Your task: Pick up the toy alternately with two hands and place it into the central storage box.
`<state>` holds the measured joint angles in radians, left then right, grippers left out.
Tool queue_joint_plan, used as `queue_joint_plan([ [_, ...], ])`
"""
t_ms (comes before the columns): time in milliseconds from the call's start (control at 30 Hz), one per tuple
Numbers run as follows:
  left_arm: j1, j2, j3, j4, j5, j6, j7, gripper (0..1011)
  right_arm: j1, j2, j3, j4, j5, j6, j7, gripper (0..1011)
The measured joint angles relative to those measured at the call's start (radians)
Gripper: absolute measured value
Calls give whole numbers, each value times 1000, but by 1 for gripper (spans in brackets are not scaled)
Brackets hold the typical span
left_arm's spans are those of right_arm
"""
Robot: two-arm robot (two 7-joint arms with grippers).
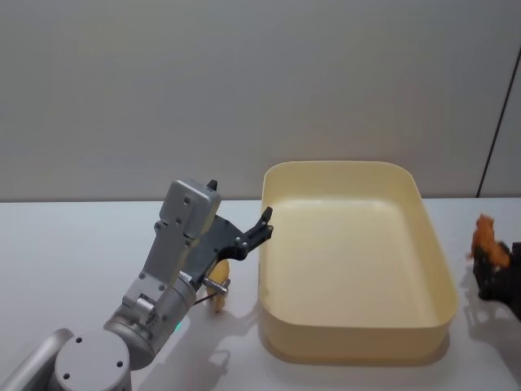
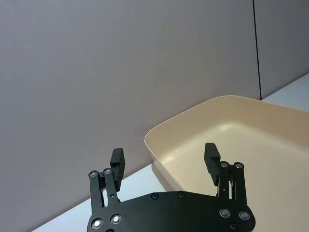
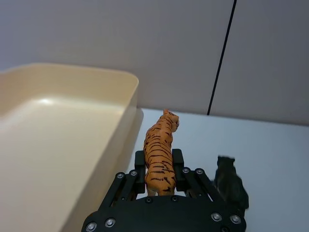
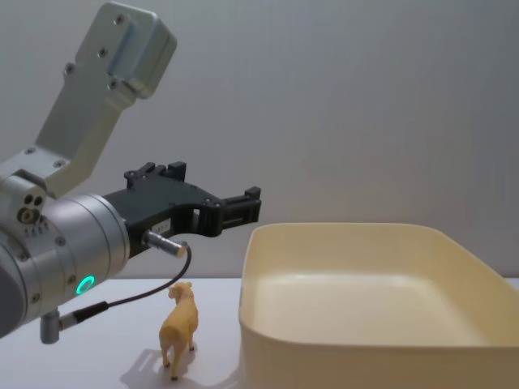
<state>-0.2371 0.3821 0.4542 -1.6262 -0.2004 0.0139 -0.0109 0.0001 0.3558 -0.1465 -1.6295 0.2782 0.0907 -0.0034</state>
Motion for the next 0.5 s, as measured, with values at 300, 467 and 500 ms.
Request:
queue_joint_plan([
  [300, 0, 0, 0, 0, 0, 0, 0, 1001, 67, -38, -8, -31, 16, 0, 18, 306],
  [467, 0, 0, 0, 0, 0, 0, 0, 1001, 111, -65, -22, -28, 16, 20, 49, 306],
  [500, 0, 0, 0, 0, 0, 0, 0, 1001, 129, -77, -29, -21, 13, 29, 60, 306],
])
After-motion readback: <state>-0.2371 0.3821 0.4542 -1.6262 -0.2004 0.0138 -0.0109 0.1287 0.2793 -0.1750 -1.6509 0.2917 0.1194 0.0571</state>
